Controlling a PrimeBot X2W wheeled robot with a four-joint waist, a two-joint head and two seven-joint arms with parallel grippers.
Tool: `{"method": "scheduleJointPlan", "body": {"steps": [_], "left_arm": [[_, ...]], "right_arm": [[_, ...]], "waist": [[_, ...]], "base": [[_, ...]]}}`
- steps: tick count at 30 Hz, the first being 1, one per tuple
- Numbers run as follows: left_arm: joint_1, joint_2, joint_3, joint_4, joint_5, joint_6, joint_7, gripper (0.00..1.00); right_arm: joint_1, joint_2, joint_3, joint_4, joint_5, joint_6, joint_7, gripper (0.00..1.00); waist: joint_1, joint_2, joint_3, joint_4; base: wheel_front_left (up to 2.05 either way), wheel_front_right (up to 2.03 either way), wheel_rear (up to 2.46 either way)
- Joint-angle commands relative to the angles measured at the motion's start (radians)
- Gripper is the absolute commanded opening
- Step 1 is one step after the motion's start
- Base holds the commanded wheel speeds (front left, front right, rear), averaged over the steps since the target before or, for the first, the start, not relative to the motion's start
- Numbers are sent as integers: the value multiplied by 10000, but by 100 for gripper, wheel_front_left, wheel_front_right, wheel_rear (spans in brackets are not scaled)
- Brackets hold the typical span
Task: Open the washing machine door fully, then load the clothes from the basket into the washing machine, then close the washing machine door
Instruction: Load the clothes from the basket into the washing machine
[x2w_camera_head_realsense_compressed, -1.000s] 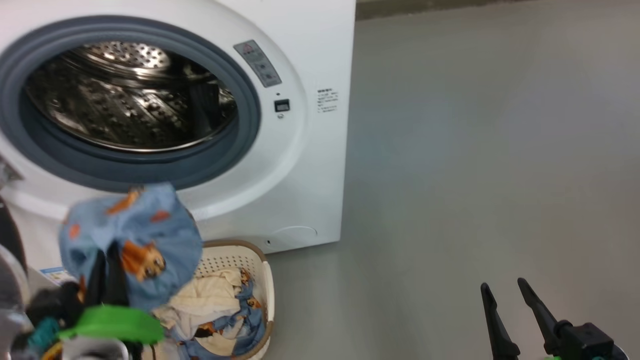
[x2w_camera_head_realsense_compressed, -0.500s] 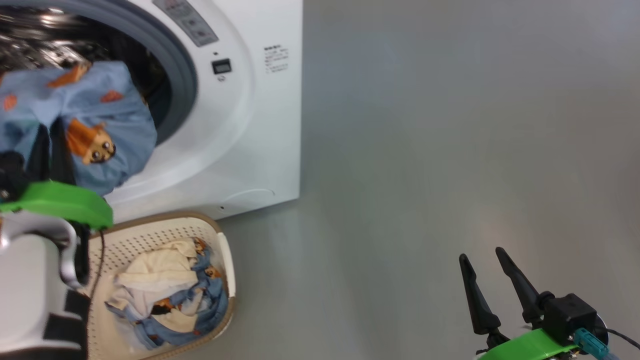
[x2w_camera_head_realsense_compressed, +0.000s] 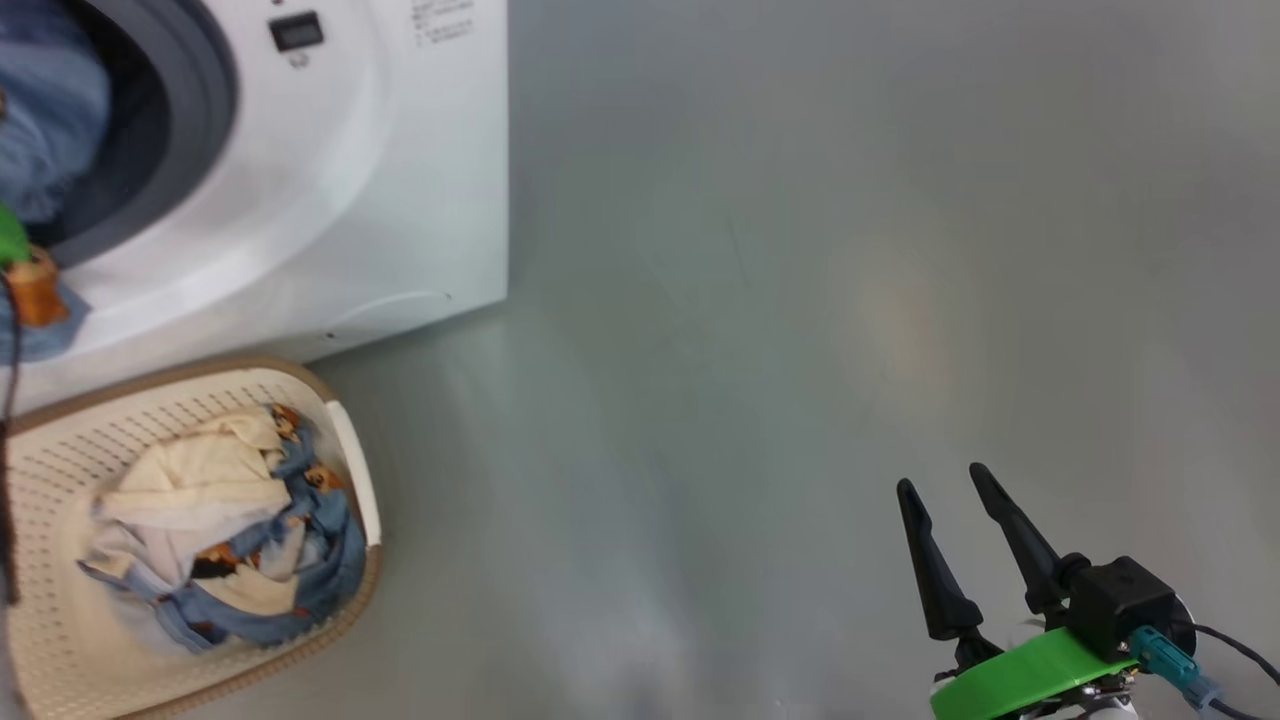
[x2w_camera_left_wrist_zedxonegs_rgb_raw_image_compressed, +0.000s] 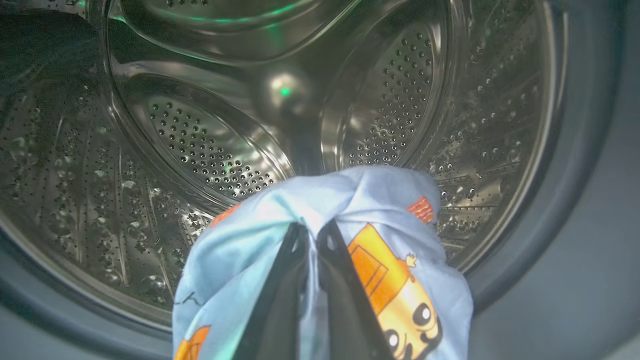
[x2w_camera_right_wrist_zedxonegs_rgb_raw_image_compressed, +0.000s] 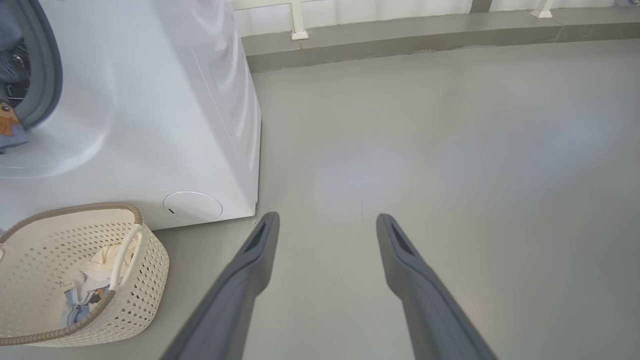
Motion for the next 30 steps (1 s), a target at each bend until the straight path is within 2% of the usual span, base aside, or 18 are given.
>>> {"method": "scheduleJointPlan", "body": {"steps": [1, 14, 19, 24, 30], "left_arm": [[-564, 601, 179, -83, 83, 93, -64, 0], [-3117, 1112, -188, 265, 670, 408, -65, 0], [-3639, 1108, -10, -527, 623, 527, -65, 0], [-3777, 1062, -72, -1183, 763, 470, -65, 0], [-3528, 979, 107, -2189, 921, 739, -65, 0]], "right_arm": [[-175, -93, 265, -189, 6, 16, -76, 100], [-213, -146, 394, -105, 251, 16, -76, 100], [-114, -269, 407, -142, 188, 16, -76, 100], [-131, -258, 374, -365, 188, 16, -76, 100], [-232, -245, 368, -423, 217, 16, -76, 100]], "waist": [[-1, 0, 929, -484], [-1, 0, 2012, -689], [-1, 0, 2192, -652], [-1, 0, 2388, -532], [-1, 0, 2496, -437]], "base": [[0, 0, 0], [0, 0, 0], [0, 0, 0], [0, 0, 0], [0, 0, 0]]}}
